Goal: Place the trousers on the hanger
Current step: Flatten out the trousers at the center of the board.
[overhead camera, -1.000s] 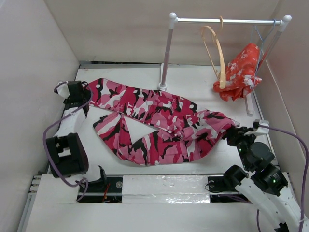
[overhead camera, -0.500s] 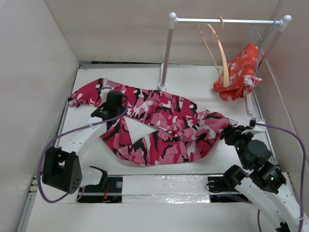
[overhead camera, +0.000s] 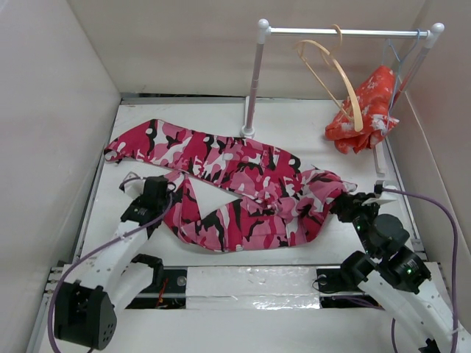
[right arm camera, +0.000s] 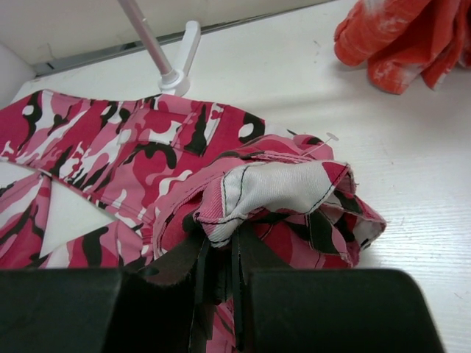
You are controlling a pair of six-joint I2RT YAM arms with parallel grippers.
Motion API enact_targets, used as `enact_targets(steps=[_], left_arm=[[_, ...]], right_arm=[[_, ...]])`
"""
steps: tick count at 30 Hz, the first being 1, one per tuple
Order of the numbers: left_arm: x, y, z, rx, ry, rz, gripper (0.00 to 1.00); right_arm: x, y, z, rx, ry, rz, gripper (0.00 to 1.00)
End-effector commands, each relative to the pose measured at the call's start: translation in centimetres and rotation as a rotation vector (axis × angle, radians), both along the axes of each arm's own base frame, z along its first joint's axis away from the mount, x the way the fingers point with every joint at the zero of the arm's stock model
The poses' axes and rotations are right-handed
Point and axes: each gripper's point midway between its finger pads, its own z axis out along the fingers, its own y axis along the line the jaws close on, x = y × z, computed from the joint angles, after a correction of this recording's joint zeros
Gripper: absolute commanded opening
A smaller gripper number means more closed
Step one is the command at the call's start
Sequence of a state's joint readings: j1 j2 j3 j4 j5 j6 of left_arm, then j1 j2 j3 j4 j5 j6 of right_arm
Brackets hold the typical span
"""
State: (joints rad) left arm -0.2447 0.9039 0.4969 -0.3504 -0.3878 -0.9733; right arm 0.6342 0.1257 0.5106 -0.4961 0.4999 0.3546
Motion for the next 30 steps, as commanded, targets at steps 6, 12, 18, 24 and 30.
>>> enact_targets(steps=[6,12,18,24,30], left_arm=[[-1.1,3.7,-3.3,-0.011,0.005,0.215,0.56],[-0.1,3.1,-4.5,-0.033,0.01,0.193,0.43],[4.6,3.3,6.4,-0.01,-0.206,0.168,0.0],[2.4,7.8,25.5,0.197,-0.57,0.259,0.0],[-1.2,10.8,31.0,0.346,-0.61,0.363,0.0]], right_arm=[[0.3,1.2,2.2,0.031,-0.073,0.059,0.0],[0.5,1.4,1.9,0.037,-0.076,0.059,0.0],[0.6,-0.2,2.7,0.026,-0.087,-0.023,0.0],[0.4,-1.5,5.0,0.056,-0.13,-0.078,0.0],[0.2,-3.0,4.9,0.05,-0.113,-0.155,0.0]])
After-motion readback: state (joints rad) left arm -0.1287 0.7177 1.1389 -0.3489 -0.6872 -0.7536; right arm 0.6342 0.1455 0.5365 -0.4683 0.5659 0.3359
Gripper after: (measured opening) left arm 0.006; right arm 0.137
